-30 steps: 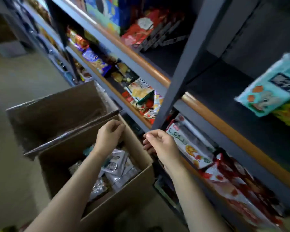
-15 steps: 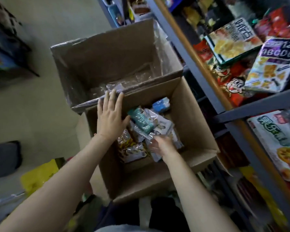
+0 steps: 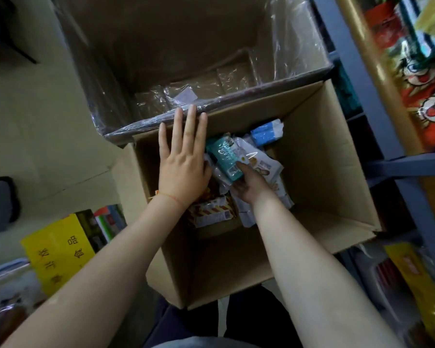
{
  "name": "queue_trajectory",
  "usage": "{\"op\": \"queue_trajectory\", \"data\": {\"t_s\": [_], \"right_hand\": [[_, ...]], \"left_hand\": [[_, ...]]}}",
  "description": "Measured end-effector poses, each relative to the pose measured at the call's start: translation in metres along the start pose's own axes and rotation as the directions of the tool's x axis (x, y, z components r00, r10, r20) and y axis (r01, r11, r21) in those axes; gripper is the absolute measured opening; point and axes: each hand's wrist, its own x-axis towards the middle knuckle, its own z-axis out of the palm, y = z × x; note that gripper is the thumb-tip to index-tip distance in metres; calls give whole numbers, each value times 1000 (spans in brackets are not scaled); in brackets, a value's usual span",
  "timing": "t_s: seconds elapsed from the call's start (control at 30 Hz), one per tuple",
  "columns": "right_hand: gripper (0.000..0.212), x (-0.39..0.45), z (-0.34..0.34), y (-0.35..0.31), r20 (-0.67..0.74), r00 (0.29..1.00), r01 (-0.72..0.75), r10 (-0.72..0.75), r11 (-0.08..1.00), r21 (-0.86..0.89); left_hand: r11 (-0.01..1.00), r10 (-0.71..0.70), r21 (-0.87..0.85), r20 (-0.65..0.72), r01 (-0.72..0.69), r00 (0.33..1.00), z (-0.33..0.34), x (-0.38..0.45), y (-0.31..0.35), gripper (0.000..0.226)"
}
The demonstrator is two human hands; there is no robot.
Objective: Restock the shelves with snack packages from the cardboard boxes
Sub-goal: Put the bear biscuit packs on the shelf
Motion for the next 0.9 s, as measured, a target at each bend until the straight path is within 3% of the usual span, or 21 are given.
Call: {"op": "queue_trajectory", "data": {"t_s": [0.17,0.3,0.4,0.47,0.53,0.57,0.63,0.73,0.8,0.9], "right_hand": [[53,6,4,-2,-60,998,-13,7,995,-97],[66,28,2,9,-67,998,22,-22,1000,7],[99,40,0,9,-220,972,105,-84,991,84],[82,2,2,-5,-318,940,179,-123,971,155],[53,-39,-4,-18,-367,907,265,-206,957,117],[50,-56,-14,-23,-359,892,319,-274,945,73],[48,-101,-37,-34,-308,847,456,-433,890,3],[37,-169,-80,-48,-188,818,548,-544,836,-37],[36,-214,-108,-60,-135,787,609,-602,793,21],[37,-274,-142,-74,-113,735,675,-669,737,24]], "left_hand": [[1000,-15,9,-33,15,999,2,1,2,91],[1000,-20,18,-28,21,999,2,1,5,90],[1000,-15,19,9,14,1000,-3,0,5,89],[997,-51,-62,33,53,998,-13,0,6,87],[971,-133,-197,40,138,990,-29,0,12,83],[954,-150,-256,42,156,988,-38,-1,19,84],[940,-37,-337,70,59,997,-58,-2,43,92],[923,266,-322,139,-211,954,-85,-14,95,109],[909,331,-297,90,-292,939,-106,-20,129,109],[860,344,-371,-88,-352,935,-151,-21,173,93]]}}
